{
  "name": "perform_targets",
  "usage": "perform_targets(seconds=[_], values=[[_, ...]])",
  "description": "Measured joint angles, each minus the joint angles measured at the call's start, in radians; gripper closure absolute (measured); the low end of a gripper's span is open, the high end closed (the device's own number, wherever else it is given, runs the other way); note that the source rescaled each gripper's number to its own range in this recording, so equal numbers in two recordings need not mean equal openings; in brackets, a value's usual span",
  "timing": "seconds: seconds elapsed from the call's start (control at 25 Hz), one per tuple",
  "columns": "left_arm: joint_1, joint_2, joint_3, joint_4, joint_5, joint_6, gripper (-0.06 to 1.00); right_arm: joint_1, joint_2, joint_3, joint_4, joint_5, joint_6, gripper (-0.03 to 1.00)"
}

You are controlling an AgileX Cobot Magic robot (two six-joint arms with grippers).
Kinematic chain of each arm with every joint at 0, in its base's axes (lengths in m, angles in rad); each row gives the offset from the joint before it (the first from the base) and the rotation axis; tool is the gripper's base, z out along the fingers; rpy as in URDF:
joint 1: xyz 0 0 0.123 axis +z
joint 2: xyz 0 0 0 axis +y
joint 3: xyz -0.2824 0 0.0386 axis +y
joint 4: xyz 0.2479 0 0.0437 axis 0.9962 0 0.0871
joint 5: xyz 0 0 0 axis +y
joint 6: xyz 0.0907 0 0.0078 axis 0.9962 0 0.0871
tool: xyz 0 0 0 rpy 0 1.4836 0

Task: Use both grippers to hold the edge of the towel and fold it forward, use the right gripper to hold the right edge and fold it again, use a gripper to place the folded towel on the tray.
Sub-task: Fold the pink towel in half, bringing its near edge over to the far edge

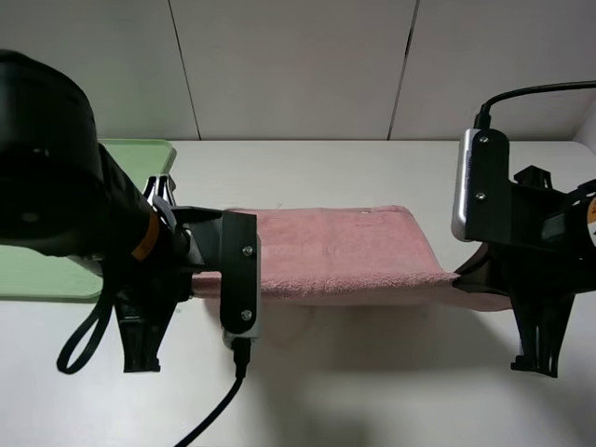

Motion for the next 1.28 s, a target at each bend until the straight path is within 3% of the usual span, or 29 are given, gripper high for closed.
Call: perform_targets(seconds=[0.36,0.72,1.28], values=[[-0.042,-0.018,0.0,0.002,0.035,-0.101,0.94,0.0,-0.11,0.0,0.034,0.076,0.059,0.97],[-0.042,-0.131,-0.004,-0.002,0.054,-0.126,0.94,0.0,-0.161,0.0,0.054,0.096,0.085,0.97],[-0.042,-0.136,-0.051,-0.003,0.098,-0.126,0.94,0.0,-0.161,0.0,0.04,0.096,0.13,0.97]])
